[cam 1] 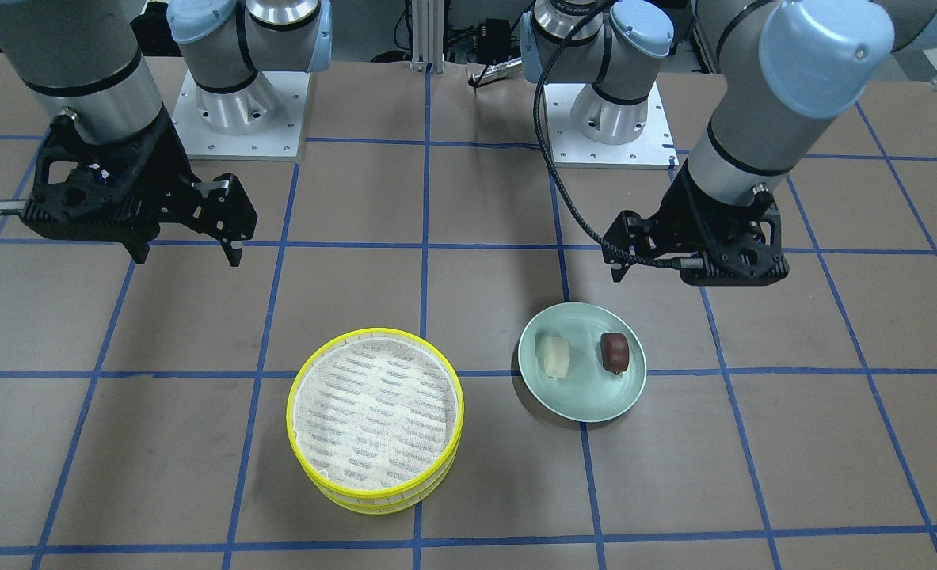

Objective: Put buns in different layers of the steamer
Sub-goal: 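Move left gripper over the white bun while right gripper reaches the steamer rim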

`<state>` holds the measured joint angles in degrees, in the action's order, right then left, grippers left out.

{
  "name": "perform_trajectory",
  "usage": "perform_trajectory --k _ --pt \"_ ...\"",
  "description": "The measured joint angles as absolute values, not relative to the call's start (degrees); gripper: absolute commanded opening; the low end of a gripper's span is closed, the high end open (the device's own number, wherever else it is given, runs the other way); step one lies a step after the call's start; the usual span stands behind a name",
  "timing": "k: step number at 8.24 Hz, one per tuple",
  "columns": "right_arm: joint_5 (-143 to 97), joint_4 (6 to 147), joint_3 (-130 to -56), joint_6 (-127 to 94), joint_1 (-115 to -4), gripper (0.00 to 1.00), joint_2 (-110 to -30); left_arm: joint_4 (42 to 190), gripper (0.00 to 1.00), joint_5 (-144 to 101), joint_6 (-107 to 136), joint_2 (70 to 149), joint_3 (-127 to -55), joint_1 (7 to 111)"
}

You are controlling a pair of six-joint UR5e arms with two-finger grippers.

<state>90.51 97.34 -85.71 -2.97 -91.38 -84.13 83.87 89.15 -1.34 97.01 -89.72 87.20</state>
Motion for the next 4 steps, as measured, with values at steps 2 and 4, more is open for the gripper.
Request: perform_trajectory --k 2,4 --pt "90.4 106.3 -88.0 -2.7 -91.6 1.0 -79.1 74.1 1.0 88.7 -1.6 101.4 -92.4 87.4" --pt "90.4 114.2 -89.2 -3.4 -92.9 1.0 -73.4 67.4 1.0 86.9 -1.6 105.9 -94.3 88.4"
